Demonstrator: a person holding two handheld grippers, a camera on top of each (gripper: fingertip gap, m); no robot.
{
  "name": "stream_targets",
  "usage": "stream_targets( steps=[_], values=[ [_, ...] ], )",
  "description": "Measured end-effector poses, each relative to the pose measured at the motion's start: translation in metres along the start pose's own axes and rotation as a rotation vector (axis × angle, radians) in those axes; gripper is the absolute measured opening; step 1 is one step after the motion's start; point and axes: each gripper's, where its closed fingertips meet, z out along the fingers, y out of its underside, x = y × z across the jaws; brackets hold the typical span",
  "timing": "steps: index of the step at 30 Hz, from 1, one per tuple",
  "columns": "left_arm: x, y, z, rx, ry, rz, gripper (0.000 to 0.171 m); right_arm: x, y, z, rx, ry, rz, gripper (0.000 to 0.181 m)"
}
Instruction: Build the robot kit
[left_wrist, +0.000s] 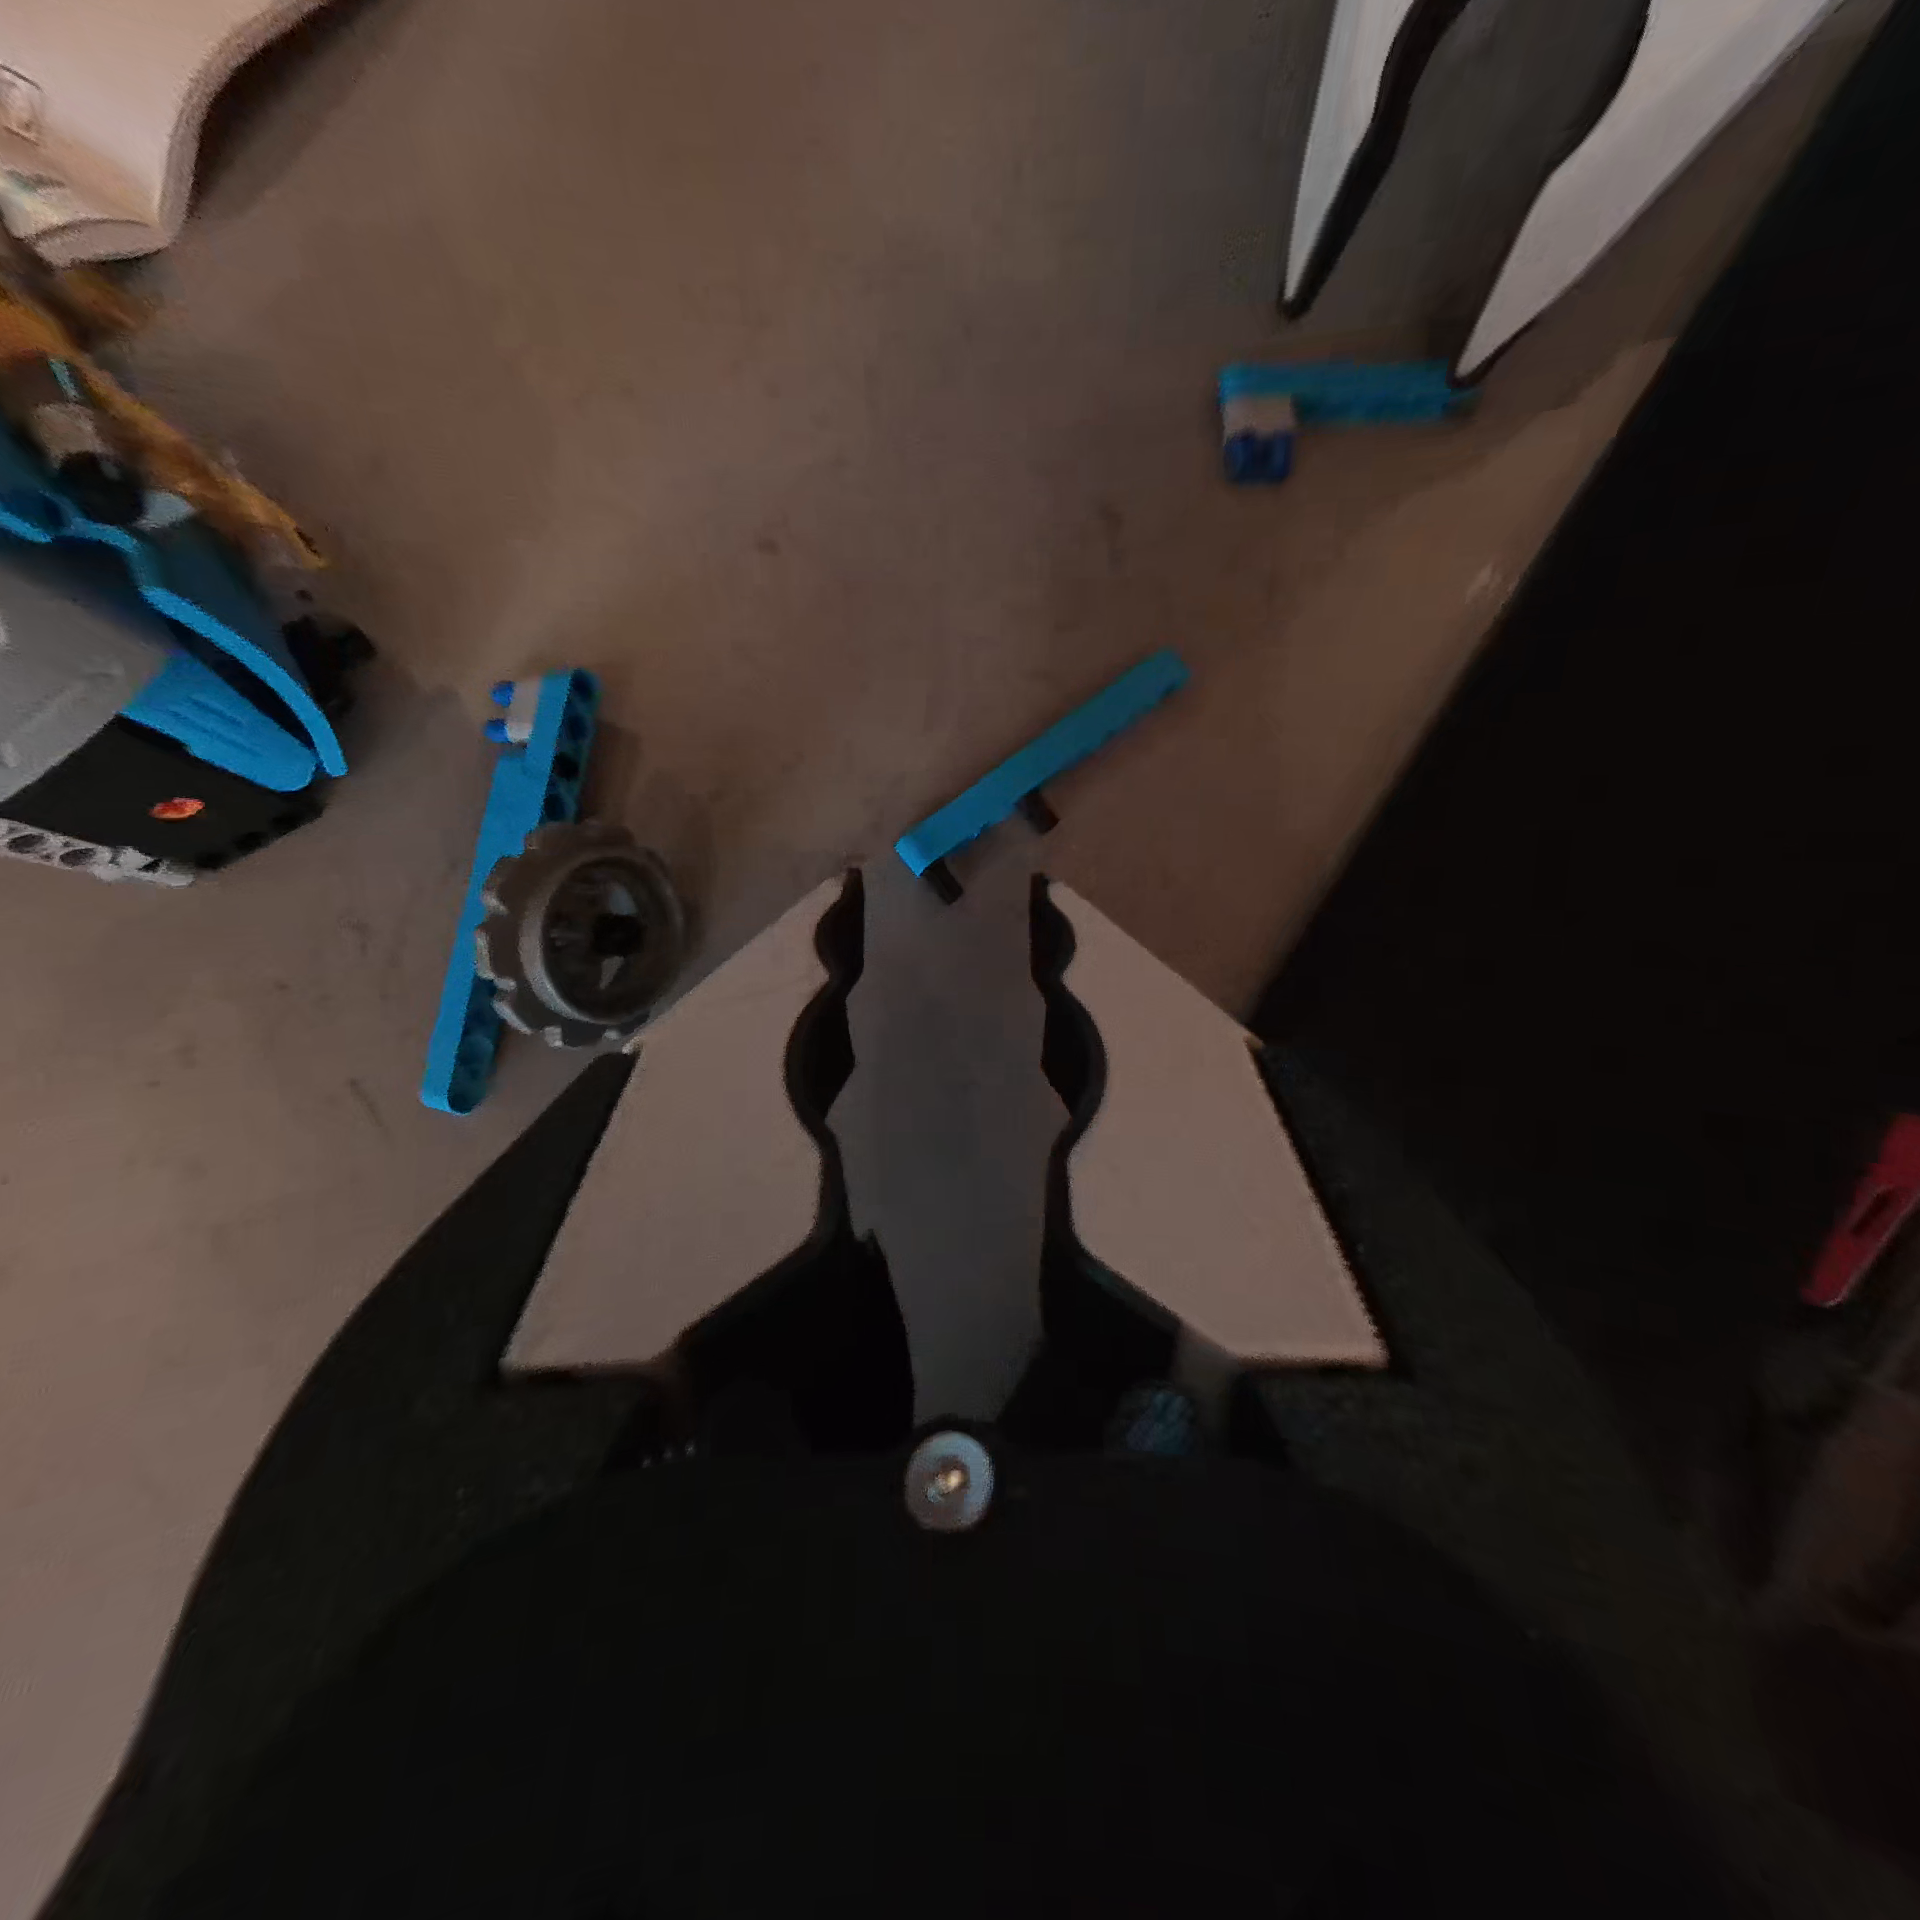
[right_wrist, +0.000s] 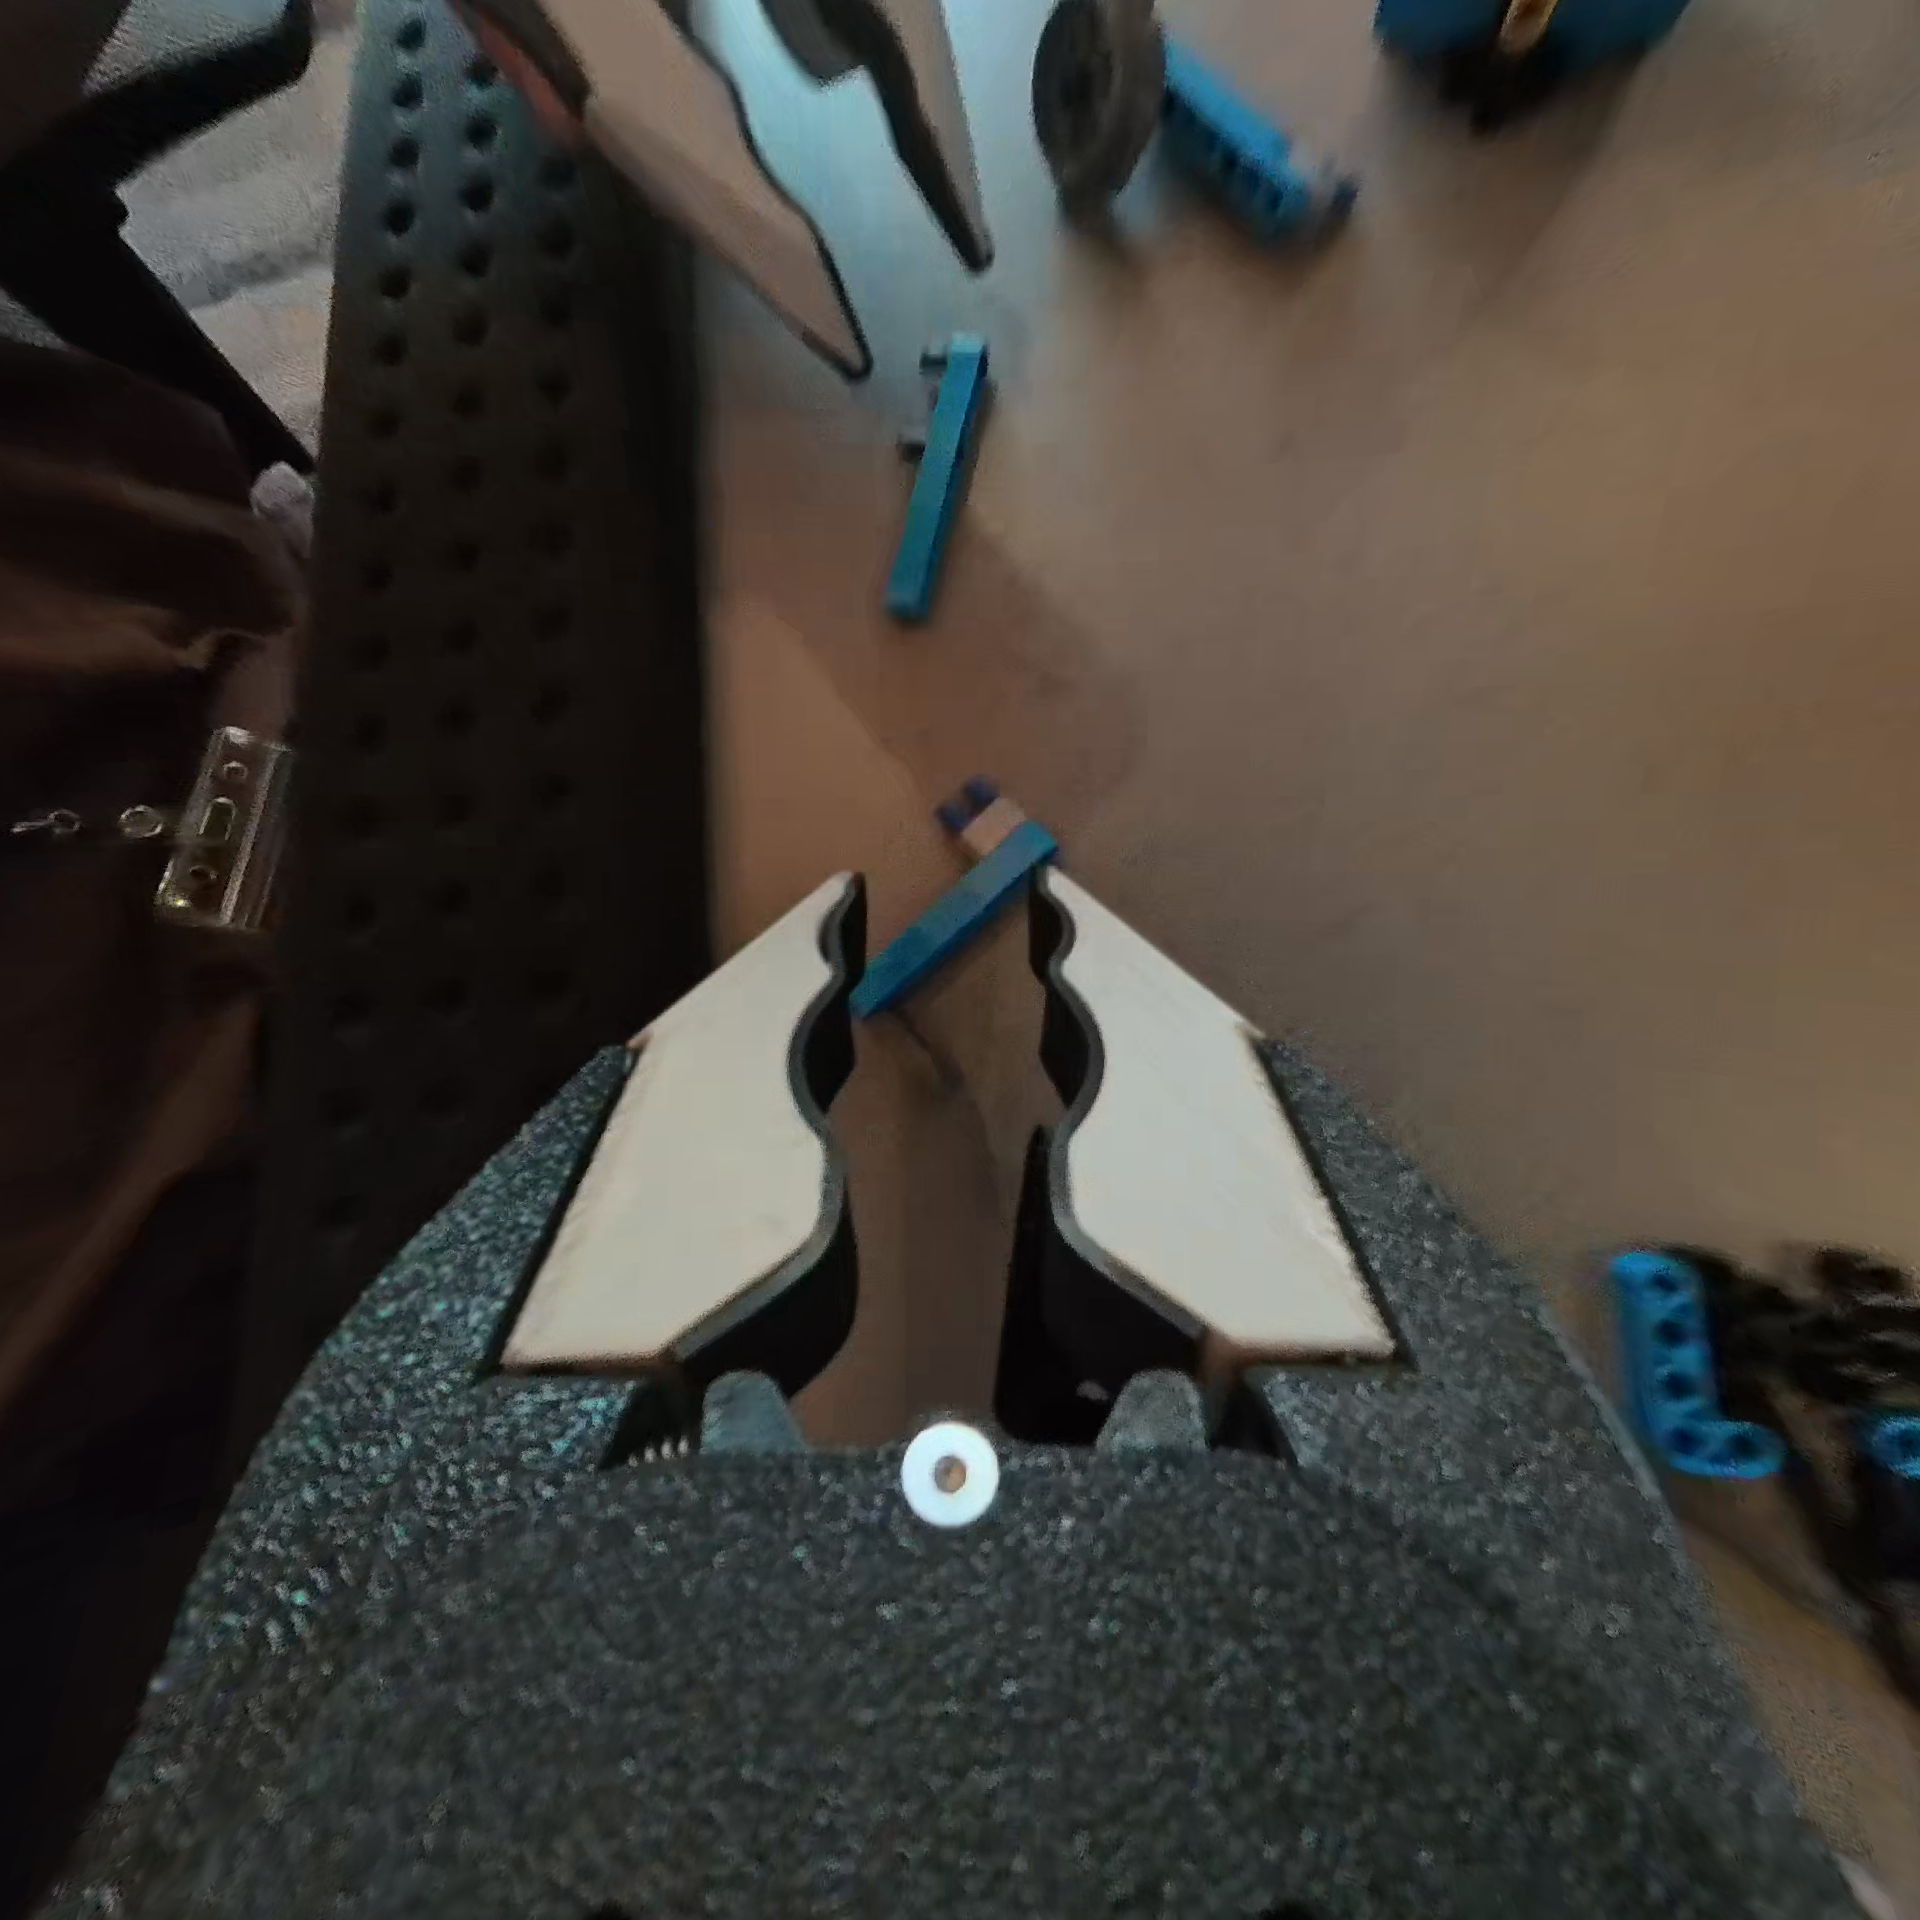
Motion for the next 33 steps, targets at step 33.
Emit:
stream_targets(
  steps=[33],
  values=[
    [0.038, 0.006, -0.002, -0.032, 0.171, 0.082, 0.018, 0.027, 0.021, -0.004, 0.032, 0.298, 0.181, 0.026]
  ],
)
